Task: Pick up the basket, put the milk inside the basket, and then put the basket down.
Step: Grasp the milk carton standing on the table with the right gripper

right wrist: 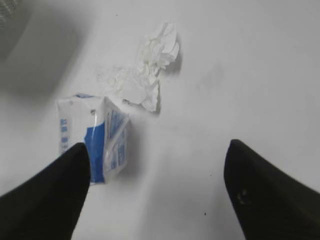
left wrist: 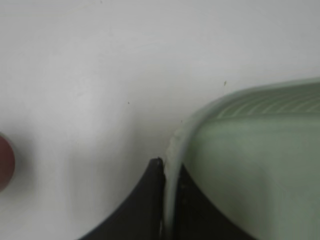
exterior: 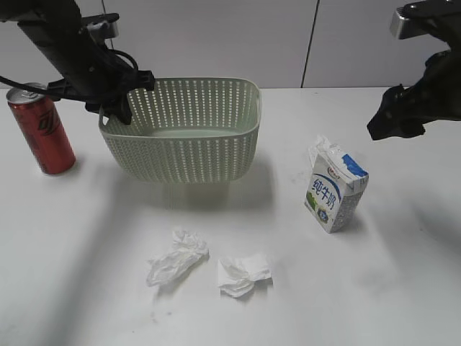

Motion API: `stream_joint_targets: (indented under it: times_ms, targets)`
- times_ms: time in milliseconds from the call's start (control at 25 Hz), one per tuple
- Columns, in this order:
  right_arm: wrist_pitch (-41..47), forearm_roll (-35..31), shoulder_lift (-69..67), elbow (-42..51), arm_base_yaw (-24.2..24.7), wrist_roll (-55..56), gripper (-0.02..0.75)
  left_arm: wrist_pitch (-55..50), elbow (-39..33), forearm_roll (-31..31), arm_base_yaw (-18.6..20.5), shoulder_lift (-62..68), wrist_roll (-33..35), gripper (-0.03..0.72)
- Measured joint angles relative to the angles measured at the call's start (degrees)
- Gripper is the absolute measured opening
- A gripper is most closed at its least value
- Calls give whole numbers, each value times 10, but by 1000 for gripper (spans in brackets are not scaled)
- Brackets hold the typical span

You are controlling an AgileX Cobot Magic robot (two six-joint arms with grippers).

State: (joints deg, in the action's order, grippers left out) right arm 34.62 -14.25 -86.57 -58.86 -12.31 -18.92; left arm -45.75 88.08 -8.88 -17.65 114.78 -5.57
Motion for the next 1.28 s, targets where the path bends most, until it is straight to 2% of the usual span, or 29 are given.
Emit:
stream_joint_targets:
  times_ms: [360,480,720,1280]
  targets:
    - [215,5,98,0,0,73,613,-1,0,0,0,0,-1,0]
    - [251,7,145,4,0,88,598,-1,0,-3,0,0,-1,0]
    - [255,9,281,63,0,103,594,-2,0,-11,0,0,-1,0]
    - [190,52,653,254,0,119,594,-1,0,-11,0,0,-1,0]
